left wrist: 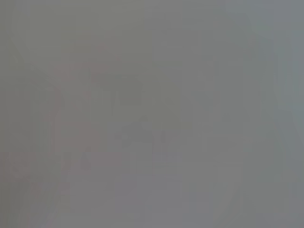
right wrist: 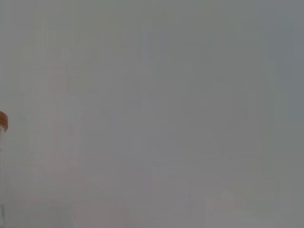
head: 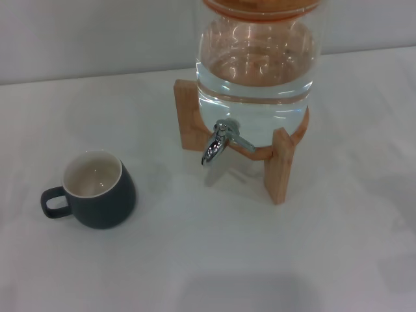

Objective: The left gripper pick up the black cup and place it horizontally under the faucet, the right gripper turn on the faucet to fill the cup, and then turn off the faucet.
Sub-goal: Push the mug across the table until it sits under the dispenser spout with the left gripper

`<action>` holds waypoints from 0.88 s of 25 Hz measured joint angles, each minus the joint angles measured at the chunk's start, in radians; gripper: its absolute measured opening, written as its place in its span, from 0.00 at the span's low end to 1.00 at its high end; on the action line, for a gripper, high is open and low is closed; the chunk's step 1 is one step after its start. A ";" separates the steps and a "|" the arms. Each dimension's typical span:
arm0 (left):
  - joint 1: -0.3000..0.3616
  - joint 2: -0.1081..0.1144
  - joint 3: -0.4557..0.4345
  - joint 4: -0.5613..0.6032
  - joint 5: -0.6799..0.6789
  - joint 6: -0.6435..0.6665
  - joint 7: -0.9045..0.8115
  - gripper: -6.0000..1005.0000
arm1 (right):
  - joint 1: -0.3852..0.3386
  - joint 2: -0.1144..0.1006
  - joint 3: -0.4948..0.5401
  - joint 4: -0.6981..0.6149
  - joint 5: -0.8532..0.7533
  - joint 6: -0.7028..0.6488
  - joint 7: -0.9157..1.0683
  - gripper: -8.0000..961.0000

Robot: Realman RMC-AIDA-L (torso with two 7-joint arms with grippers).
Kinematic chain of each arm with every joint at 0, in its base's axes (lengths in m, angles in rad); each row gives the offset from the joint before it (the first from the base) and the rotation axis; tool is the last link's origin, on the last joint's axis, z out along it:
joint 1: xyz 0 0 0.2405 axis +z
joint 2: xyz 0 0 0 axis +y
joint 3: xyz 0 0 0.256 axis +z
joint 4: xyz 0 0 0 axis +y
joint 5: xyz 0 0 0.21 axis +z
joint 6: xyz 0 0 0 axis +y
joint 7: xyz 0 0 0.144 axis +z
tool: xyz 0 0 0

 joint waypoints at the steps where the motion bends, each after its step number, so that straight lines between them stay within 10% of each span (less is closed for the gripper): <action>1: 0.000 0.000 0.000 0.000 0.000 0.000 0.000 0.86 | 0.000 0.000 0.000 0.000 0.000 0.001 0.000 0.85; 22: -0.001 0.006 0.000 -0.025 0.083 0.015 -0.046 0.86 | 0.000 0.000 0.000 -0.001 0.000 0.003 0.000 0.85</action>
